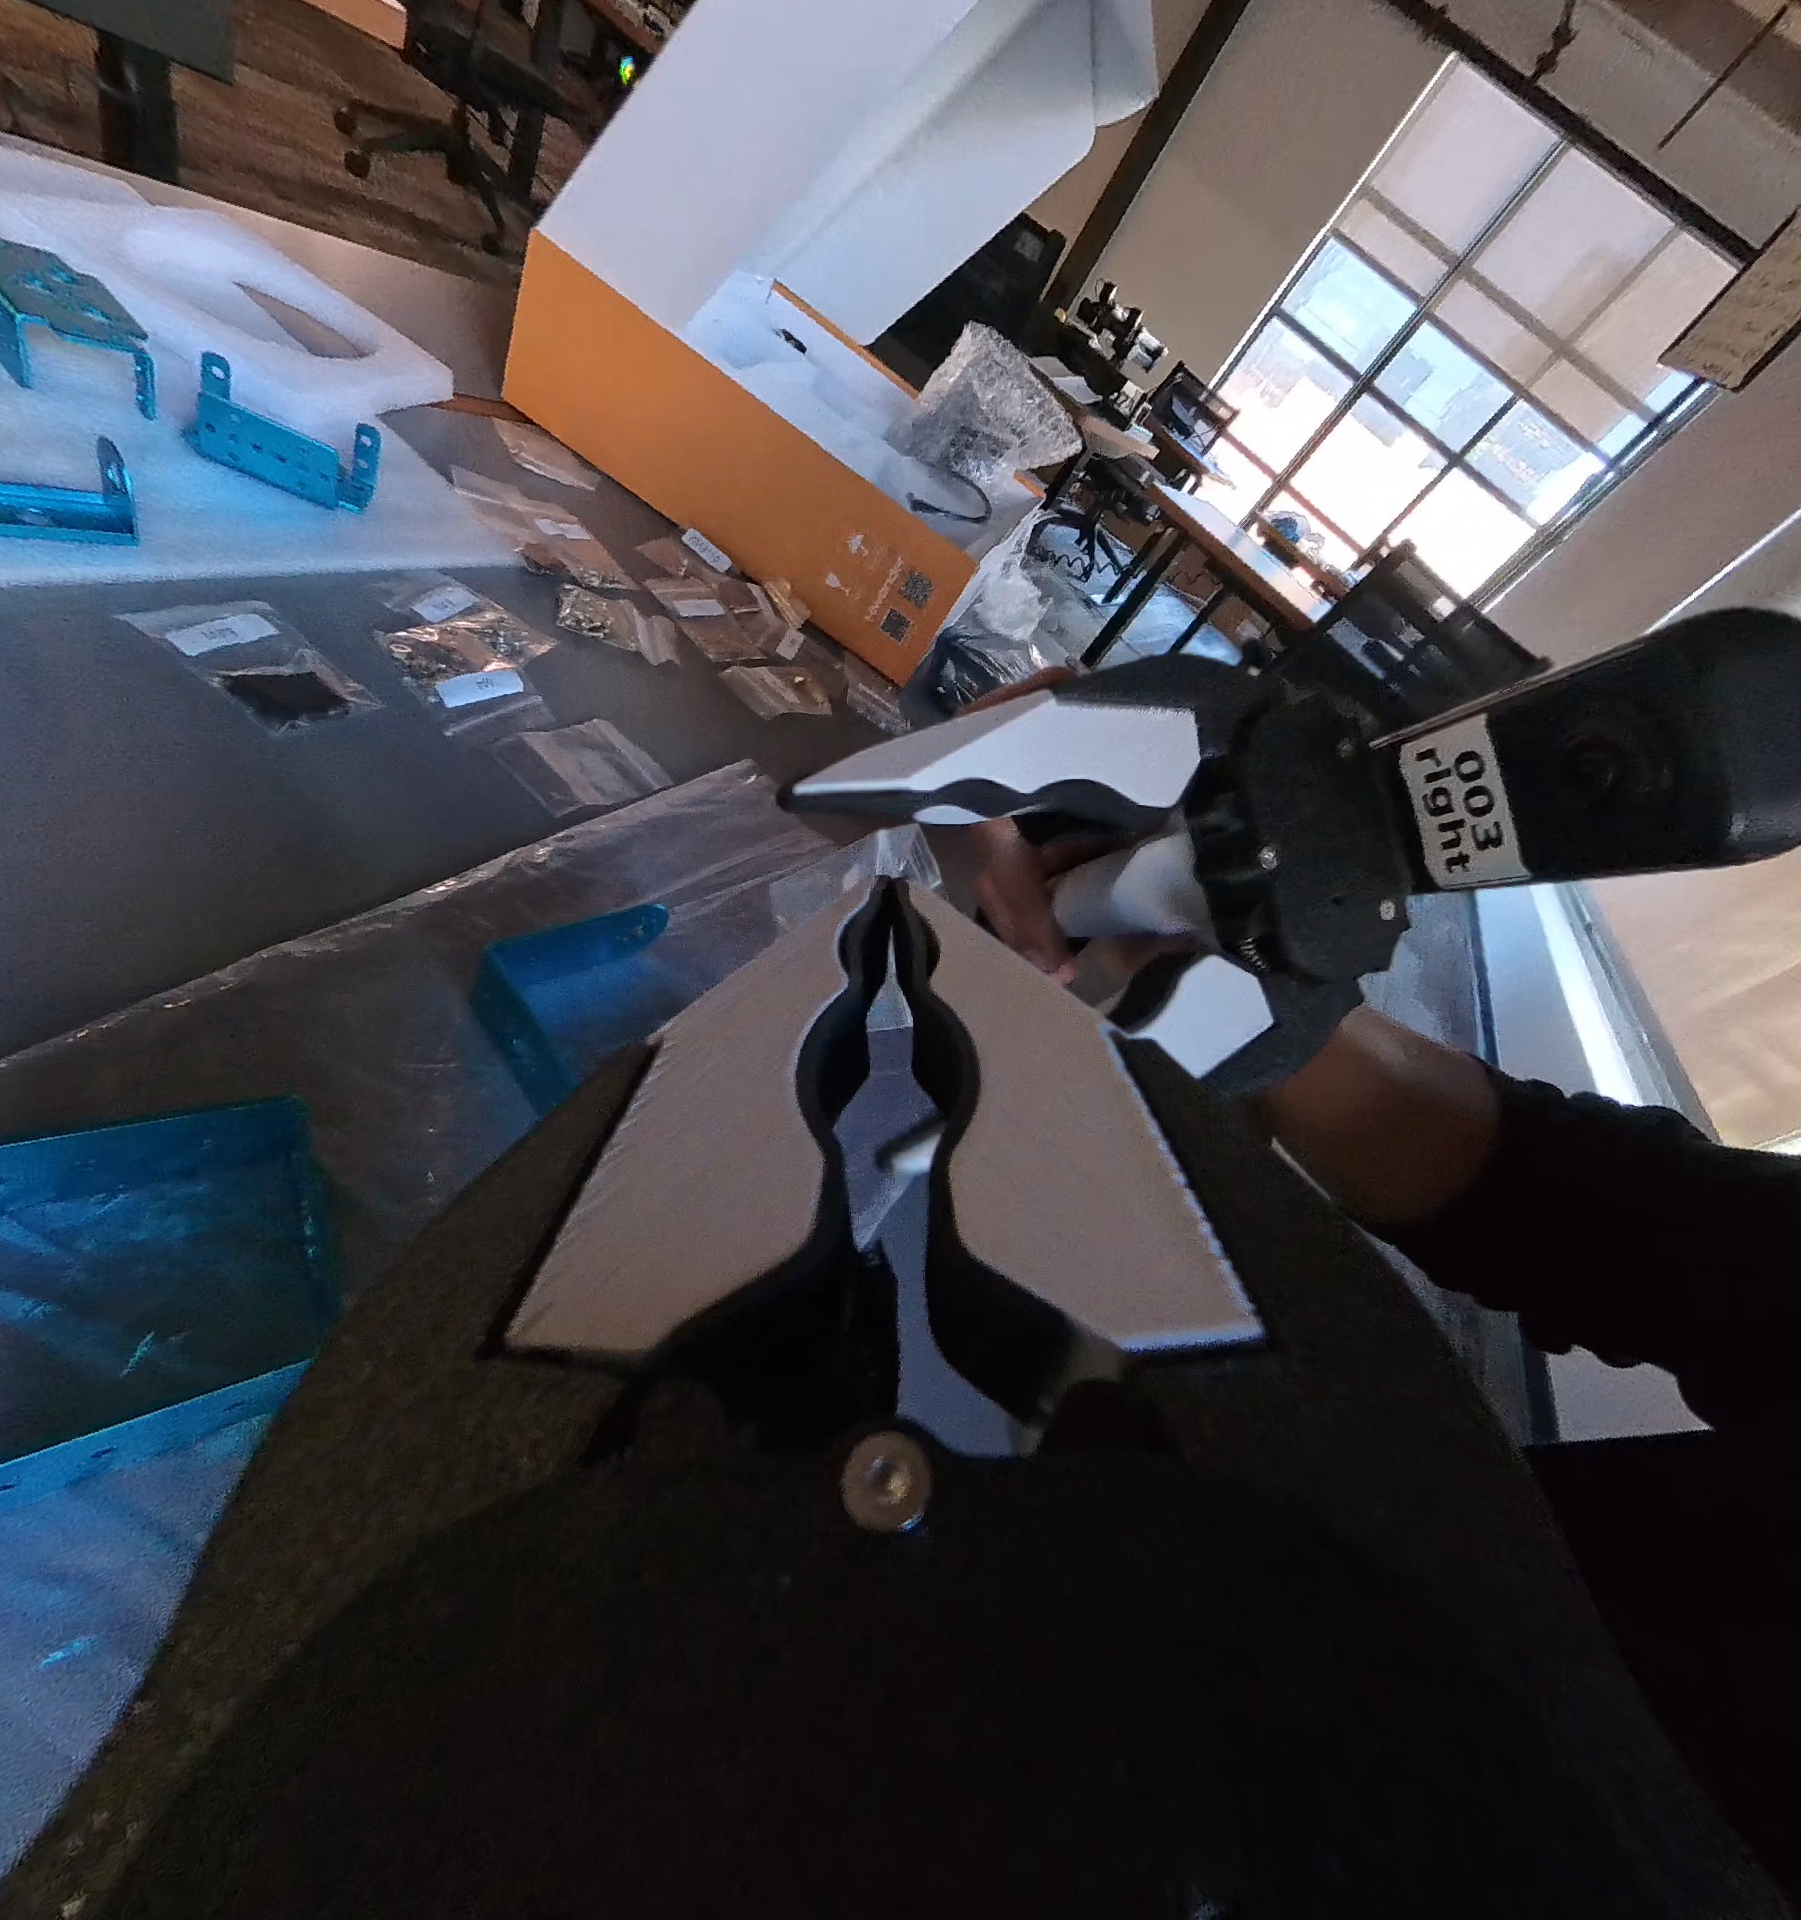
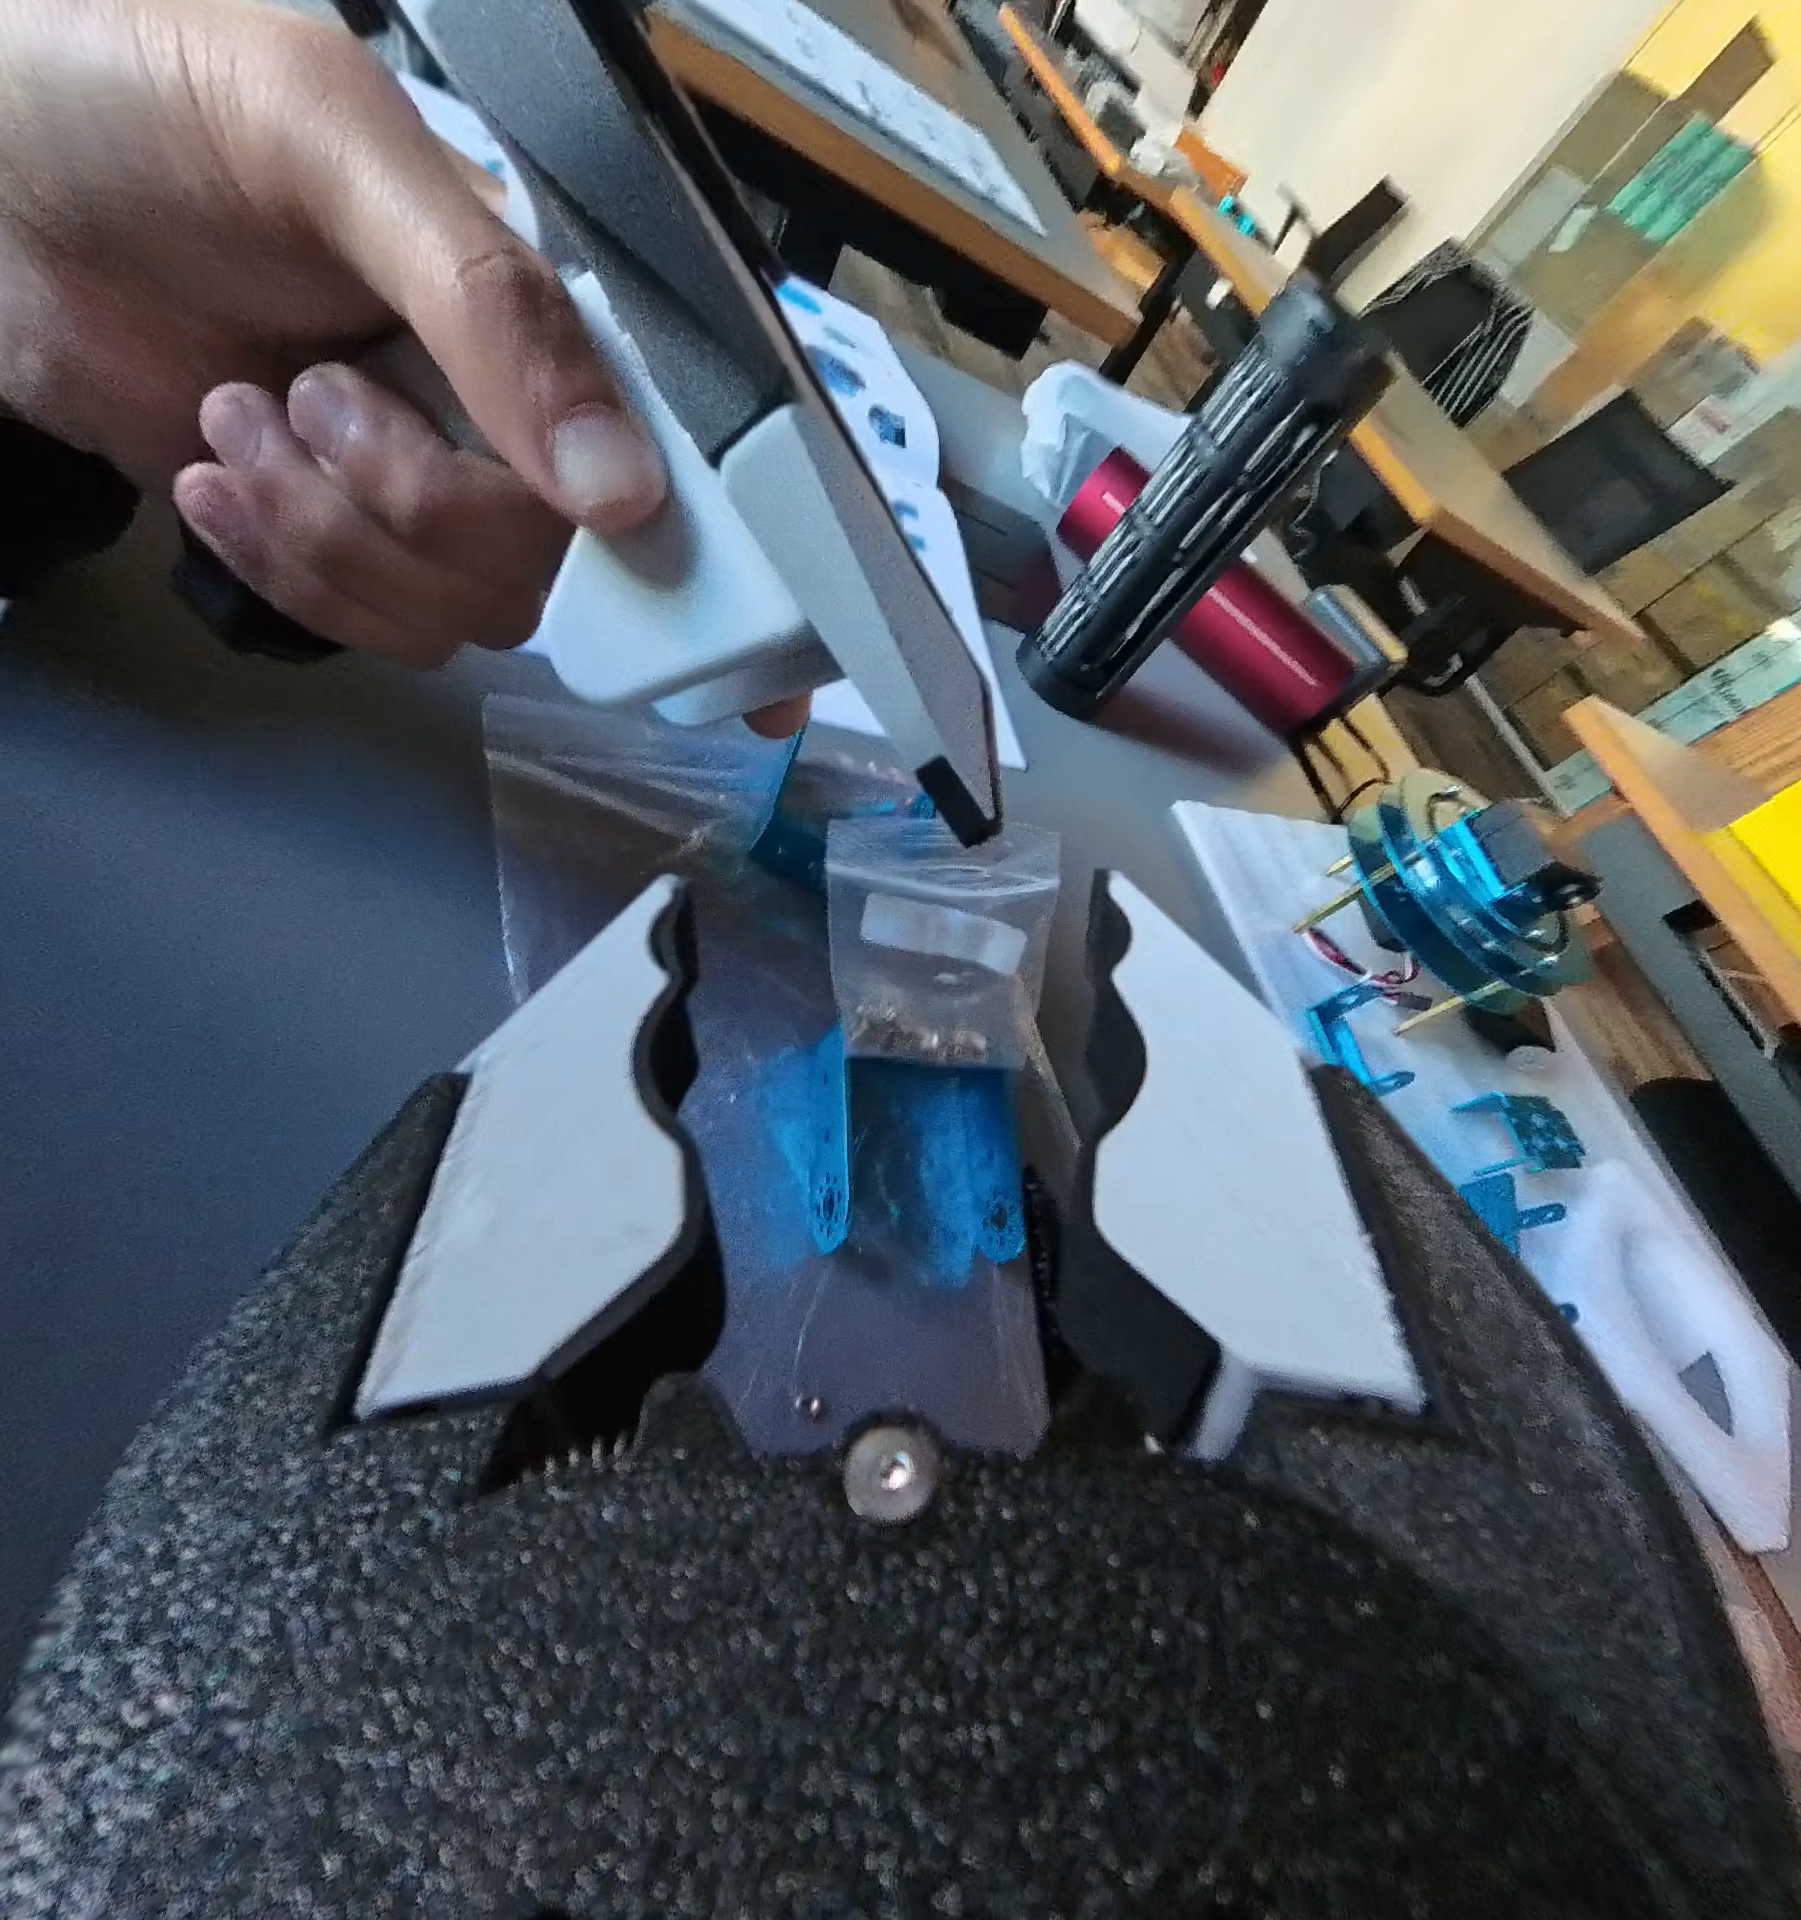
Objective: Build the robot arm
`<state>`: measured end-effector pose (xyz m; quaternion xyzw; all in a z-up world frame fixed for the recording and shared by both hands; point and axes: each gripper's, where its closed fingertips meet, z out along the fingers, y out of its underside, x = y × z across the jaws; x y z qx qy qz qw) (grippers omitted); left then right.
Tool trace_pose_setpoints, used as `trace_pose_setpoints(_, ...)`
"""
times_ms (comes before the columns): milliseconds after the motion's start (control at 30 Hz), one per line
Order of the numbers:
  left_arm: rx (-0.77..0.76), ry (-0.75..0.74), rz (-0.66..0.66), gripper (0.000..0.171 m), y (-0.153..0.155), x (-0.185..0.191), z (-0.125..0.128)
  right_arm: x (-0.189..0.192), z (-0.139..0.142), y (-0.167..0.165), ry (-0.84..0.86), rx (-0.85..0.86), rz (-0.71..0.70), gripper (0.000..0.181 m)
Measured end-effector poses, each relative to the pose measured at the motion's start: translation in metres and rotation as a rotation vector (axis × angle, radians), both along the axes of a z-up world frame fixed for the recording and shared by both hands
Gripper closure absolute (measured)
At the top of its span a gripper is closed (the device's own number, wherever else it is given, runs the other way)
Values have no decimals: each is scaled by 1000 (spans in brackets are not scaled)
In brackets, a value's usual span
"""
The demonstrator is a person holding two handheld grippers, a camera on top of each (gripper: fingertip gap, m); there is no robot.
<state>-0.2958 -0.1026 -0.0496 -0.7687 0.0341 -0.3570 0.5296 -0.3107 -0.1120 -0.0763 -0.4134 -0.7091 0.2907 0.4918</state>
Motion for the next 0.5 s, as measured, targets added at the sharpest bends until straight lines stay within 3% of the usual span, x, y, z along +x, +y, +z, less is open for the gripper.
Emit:
trace_pose_setpoints(167,-1,-24,-23,171,-7,5,6,-1,12,0,102,-18,-15,139)
trace_pose_setpoints(267,-2,-22,-6,171,-8,3,5,2,13,-3,102,-24,-7,142)
trace_pose_setpoints(333,0,-6,-4,171,-9,3,4,4,16,-6,121,-30,5,161)
trace_pose_setpoints(400,-1,-5,-3,171,-11,4,5,5,17,-7,122,-24,2,162)
trace_pose_setpoints(500,4,32,-3,171,-14,6,4,4,14,-8,110,-38,5,144)
